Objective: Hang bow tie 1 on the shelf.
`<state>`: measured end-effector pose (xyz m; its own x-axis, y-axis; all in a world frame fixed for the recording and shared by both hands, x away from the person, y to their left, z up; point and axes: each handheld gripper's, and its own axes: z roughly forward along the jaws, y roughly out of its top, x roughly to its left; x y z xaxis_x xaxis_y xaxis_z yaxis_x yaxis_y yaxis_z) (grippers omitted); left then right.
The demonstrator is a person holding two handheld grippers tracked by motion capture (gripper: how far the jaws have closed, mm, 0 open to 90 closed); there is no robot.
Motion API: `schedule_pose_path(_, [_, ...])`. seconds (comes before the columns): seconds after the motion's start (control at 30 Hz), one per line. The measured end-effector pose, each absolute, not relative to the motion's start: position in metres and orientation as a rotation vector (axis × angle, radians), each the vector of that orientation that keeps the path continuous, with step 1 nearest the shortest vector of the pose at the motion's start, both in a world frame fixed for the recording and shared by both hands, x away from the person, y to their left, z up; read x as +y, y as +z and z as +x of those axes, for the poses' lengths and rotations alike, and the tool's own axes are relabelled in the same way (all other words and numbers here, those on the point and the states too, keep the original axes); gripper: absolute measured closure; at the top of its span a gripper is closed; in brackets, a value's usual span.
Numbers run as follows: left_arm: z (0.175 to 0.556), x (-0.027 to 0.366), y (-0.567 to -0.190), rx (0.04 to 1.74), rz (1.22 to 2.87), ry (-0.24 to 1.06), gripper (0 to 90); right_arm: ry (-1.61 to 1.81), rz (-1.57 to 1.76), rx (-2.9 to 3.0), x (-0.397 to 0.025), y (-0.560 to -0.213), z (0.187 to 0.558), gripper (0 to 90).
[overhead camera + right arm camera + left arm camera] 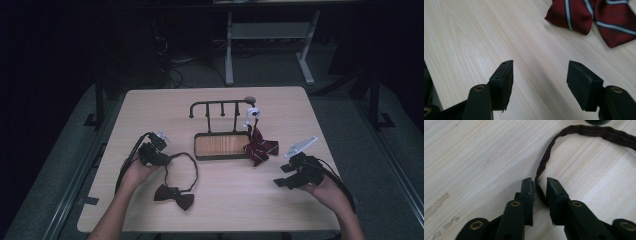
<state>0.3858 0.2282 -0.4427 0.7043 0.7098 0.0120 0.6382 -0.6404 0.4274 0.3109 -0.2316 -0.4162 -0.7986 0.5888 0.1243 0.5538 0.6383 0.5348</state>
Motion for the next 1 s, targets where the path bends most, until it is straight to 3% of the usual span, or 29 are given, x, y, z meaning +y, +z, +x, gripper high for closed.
schedule_pose_path(0.2, [0.386,0.226,-0.441,1.017,2.546,0.251,89.3,0.908,0.979,2.740,-0.235,-0.411,0.309,39.1])
schedule_pose_path(1.0, [0.367,0.224,-0.400,0.845,2.553,0.240,89.9,0.906,1.010,2.775,-0.241,-0.422,0.314,37.4])
